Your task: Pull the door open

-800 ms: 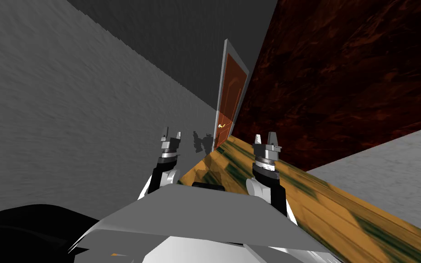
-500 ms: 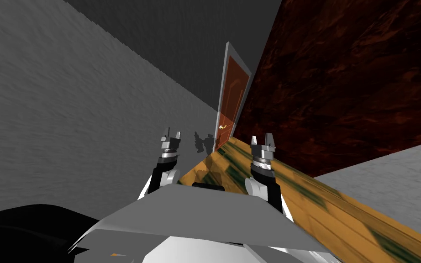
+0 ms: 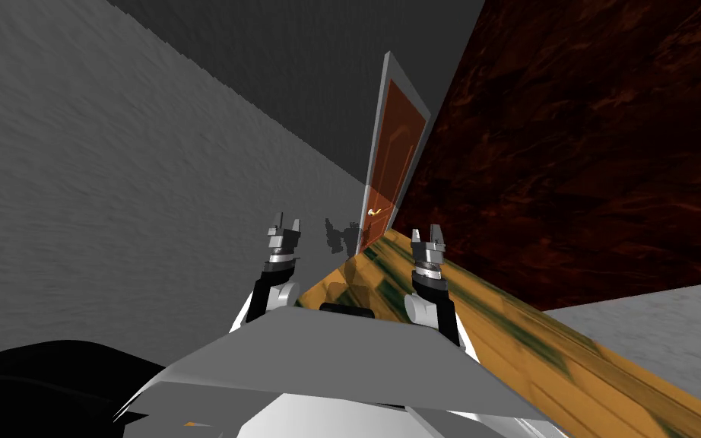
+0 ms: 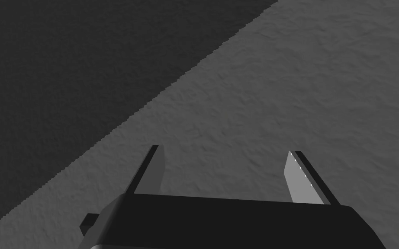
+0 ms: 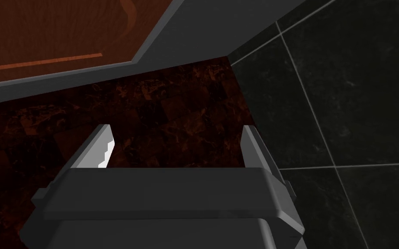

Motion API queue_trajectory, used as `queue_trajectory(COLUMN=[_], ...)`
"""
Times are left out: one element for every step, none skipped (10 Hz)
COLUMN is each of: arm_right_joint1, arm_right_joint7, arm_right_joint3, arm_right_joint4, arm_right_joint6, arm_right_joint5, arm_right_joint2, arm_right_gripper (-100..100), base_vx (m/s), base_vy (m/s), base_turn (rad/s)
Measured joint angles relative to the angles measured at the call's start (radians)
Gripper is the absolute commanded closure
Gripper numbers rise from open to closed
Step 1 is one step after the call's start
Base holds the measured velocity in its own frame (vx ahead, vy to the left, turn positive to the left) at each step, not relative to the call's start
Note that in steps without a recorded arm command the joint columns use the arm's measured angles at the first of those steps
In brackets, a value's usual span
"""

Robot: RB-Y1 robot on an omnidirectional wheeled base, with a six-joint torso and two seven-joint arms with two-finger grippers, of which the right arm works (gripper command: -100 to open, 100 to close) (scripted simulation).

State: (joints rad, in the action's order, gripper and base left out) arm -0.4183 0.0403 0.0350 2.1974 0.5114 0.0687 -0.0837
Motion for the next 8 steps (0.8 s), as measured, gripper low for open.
queue_trajectory(arm_right_joint1=[0.013,0.018,0.027,0.033,0.045,0.057,0.069,0.08], arm_right_joint7=[-0.004,-0.01,-0.014,-0.021,-0.025,-0.028,-0.034,-0.039], arm_right_joint3=[0.0,0.0,0.001,0.0,0.003,0.005,0.004,0.006], arm_right_joint4=[-0.022,-0.045,-0.07,-0.094,-0.128,-0.153,-0.179,-0.21], arm_right_joint6=[0.001,0.005,0.01,0.016,0.025,0.026,0.026,0.032], arm_right_joint5=[0.0,0.001,0.001,0.003,0.002,0.001,0.002,0.002], arm_right_joint2=[-0.004,-0.011,-0.016,-0.025,-0.028,-0.032,-0.039,-0.045], arm_right_gripper=[-100,-100,-100,-100,-100,-100,-100,-100], base_vx=[0.083,0.08,0.071,0.071,0.076,0.086,0.086,0.072], base_vy=[-0.066,-0.08,-0.091,-0.088,-0.085,-0.103,-0.108,-0.092], base_turn=[0.145,0.139,0.117,0.132,0.141,0.171,0.153,0.156])
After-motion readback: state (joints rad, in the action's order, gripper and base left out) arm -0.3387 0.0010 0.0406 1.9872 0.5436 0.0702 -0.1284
